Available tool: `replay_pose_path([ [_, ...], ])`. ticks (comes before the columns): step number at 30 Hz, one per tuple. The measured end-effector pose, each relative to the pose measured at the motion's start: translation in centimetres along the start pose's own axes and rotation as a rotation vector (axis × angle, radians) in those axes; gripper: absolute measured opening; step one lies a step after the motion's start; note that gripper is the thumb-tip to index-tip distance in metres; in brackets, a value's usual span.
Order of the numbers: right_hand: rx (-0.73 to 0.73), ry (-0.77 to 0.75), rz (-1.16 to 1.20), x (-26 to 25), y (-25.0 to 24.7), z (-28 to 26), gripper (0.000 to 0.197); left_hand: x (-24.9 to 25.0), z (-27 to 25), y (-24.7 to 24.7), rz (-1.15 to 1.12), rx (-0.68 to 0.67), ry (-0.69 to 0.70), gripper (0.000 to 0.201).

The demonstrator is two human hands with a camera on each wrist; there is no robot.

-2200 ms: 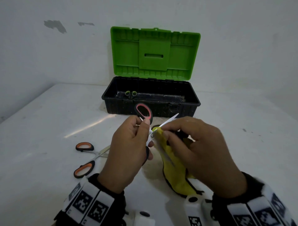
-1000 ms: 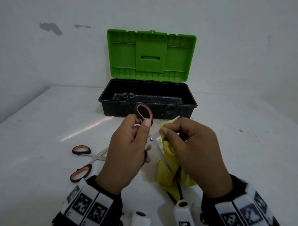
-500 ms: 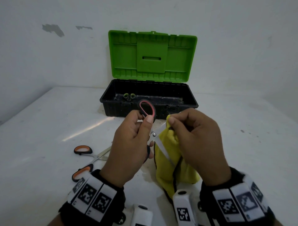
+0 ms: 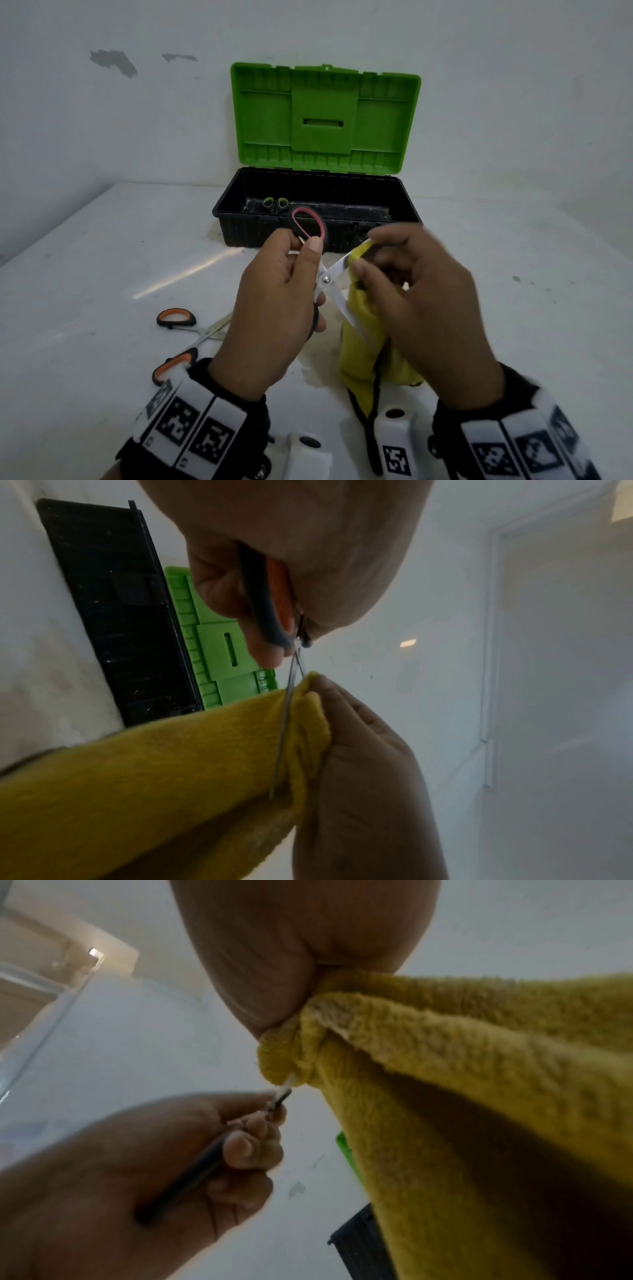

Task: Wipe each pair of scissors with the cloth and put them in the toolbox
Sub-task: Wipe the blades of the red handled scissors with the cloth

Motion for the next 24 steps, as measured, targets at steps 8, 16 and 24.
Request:
replay_pose_path([
  [8,-0.054,-0.238,-0.215,-1.4,1.9,-1.2,0.014,0.0,-0.3,-0.3,0.059,0.011,-0.041,0.033],
  [16,-0.053,-0.255,-0.185,-1.3,1.6,-1.2,0.014,0.1,-0.2,-0.5,0.077,-0.014,-0.08,0.032],
  [24,0.025,-0.153,-0.117,-0.2,0.8,-0.9,0.012,0.3,-0.1,-0.7,0.066,-0.023,-0.113,0.03],
])
Point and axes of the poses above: each hand's wrist, its own z-axis towards the middle knuckle, its own y-axis out of the palm, x = y × z, the point moved 5 cm from there along z, towards the middle knuckle, and after that the axes turned 12 degrees about -z, right-handed, at the moved point
